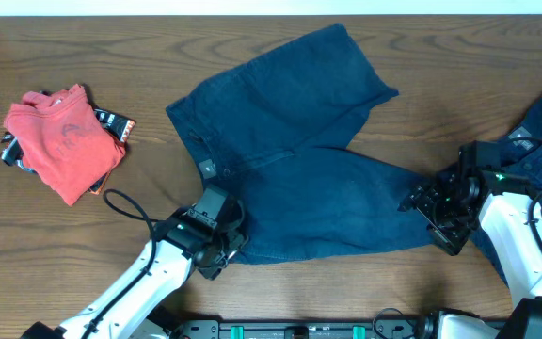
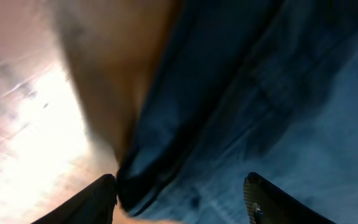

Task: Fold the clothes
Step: 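Grasp the bottom edges of the shorts with both grippers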

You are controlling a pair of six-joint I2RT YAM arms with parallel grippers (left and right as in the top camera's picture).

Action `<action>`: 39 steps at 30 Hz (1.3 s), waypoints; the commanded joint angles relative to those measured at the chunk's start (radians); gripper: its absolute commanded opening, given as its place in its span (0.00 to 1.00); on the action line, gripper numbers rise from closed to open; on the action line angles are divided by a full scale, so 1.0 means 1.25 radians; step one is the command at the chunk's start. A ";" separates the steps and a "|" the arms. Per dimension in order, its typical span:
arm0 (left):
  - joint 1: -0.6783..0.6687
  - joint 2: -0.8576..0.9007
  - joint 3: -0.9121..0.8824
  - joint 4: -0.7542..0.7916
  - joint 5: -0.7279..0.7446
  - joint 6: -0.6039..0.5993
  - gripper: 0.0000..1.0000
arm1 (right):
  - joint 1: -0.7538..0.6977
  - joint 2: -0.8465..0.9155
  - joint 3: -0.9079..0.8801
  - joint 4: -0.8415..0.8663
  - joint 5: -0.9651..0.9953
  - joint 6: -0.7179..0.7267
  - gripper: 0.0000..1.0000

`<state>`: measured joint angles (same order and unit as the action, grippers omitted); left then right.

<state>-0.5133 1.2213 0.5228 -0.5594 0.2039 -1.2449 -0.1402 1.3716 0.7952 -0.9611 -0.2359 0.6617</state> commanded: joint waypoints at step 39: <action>-0.005 -0.051 -0.027 -0.030 -0.039 0.059 0.06 | -0.013 -0.010 -0.175 0.153 0.121 0.175 0.88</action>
<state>-0.5255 1.1770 0.4824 -0.5919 0.1757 -1.1976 -0.1474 1.3712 0.5964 -0.7818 -0.1356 0.8131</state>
